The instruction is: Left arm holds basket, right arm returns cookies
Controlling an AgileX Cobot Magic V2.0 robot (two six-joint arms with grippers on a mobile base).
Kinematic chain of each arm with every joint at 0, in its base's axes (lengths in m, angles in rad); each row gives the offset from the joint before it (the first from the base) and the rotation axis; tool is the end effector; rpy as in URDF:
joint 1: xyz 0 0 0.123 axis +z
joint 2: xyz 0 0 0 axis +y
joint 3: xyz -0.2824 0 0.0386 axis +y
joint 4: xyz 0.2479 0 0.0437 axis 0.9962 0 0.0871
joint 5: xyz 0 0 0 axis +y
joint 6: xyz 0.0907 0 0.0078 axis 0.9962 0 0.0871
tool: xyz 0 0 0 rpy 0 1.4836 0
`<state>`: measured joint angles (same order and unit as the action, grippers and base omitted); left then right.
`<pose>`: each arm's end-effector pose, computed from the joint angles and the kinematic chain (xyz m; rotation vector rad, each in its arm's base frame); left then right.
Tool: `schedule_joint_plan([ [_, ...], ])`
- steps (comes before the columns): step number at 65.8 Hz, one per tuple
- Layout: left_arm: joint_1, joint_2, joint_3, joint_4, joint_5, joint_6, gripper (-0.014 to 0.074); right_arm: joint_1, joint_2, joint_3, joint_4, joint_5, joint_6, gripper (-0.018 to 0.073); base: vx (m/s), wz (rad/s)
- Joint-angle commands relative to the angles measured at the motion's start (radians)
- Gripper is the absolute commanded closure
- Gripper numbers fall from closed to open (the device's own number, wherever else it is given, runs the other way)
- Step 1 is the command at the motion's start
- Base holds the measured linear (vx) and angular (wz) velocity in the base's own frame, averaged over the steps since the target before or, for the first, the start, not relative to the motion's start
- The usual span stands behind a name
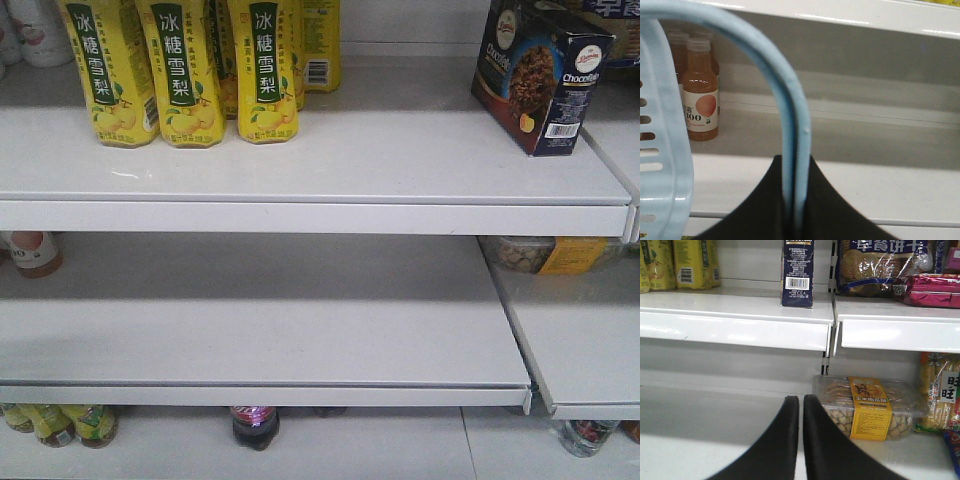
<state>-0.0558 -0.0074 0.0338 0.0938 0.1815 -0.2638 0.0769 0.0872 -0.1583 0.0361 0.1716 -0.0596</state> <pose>0.0566 -0.0016 0.1856 -0.1106 1.6895 -0.1561 0.0570 0.0050 0.2459 -0.0847 1.5819 0.0462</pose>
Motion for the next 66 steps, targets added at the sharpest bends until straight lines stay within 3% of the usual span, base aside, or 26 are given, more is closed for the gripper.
schedule_joint_plan([
  [1, 0.001, -0.019, -0.029, 0.02, -0.088, 0.017, 0.0599, -0.008, 0.011, -0.027, -0.001, -0.076, -0.003, 0.057, 0.0, 0.0],
  [22, 0.001, -0.019, -0.029, -0.011, -0.088, 0.022, 0.0599, -0.008, 0.011, -0.027, -0.001, -0.076, -0.003, 0.057, 0.0, 0.0],
  [29, 0.001, -0.019, -0.029, -0.067, -0.088, 0.11, 0.0599, -0.008, 0.011, -0.027, -0.001, -0.076, -0.003, 0.057, 0.0, 0.0],
  [36, 0.001, -0.019, -0.029, -0.071, -0.088, 0.181, 0.0599, -0.008, 0.011, -0.027, -0.001, -0.076, -0.003, 0.057, 0.0, 0.0],
  [66, 0.003, -0.018, -0.03, -0.069, -0.087, 0.189, 0.0599, -0.008, 0.011, -0.027, -0.001, -0.076, -0.003, 0.057, 0.0, 0.0],
])
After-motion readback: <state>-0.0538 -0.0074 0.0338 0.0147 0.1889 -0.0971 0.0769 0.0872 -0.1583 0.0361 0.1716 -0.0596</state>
